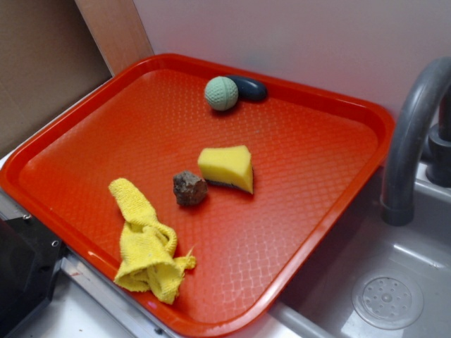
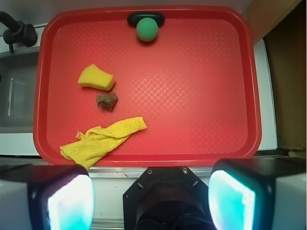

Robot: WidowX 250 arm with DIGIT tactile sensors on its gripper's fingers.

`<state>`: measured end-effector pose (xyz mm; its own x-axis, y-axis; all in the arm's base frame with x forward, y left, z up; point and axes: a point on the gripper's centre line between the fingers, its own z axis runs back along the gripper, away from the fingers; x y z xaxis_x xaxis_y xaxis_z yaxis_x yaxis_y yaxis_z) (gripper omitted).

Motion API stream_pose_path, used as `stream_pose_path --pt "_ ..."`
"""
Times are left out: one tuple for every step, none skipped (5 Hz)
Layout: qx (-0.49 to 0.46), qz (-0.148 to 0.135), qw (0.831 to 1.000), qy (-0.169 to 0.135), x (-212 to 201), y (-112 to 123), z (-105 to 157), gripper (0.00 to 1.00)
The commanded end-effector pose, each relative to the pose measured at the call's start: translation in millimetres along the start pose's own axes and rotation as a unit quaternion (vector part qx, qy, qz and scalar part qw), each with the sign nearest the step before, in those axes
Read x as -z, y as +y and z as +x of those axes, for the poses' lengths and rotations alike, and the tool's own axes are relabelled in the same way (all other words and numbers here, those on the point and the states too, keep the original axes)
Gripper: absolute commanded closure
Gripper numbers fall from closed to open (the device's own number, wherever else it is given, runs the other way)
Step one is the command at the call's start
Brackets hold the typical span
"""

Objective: Grab the yellow cloth.

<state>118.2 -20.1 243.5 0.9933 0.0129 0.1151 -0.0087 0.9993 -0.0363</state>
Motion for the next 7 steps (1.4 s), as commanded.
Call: stream_pose_path --pt "0.0 0.0 1.0 0.0 0 0 0 0.0" --pt "-0.127 -0.021 0.992 -0.017 53 -4 23 0.0" --pt "-0.252 -0.023 0.967 -0.011 105 -9 26 0.0" --pt "-0.357 -0.068 0.931 -0.006 153 -19 13 0.0" --pt "-0.353 -0.06 0.933 0.049 194 -31 -3 0.0" --pt "-0.302 -0.067 0.949 0.064 204 -52 -9 0.0" --pt "-0.256 -0.06 0.962 0.07 210 -71 -2 0.0"
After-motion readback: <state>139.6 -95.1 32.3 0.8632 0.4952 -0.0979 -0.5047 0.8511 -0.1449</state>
